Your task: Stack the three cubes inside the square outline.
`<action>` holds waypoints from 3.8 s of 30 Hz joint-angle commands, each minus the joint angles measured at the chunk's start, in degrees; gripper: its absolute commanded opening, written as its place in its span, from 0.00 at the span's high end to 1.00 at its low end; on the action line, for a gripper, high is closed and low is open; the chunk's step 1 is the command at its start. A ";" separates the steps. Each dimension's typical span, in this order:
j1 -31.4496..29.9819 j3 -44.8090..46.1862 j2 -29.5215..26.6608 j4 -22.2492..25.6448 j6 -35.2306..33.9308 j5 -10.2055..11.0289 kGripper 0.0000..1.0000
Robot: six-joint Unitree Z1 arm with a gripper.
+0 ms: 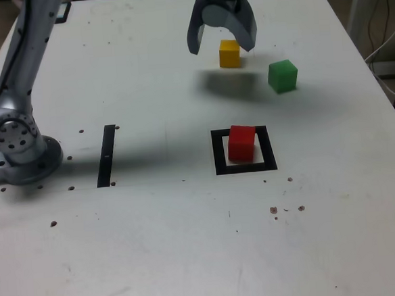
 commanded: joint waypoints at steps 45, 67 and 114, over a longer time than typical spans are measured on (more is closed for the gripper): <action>4.27 -1.87 6.19 -7.34 3.74 -1.23 0.58; 2.82 -4.13 0.86 -2.79 2.88 -2.16 0.78; -34.99 9.22 -6.86 -1.49 -35.53 -9.07 0.79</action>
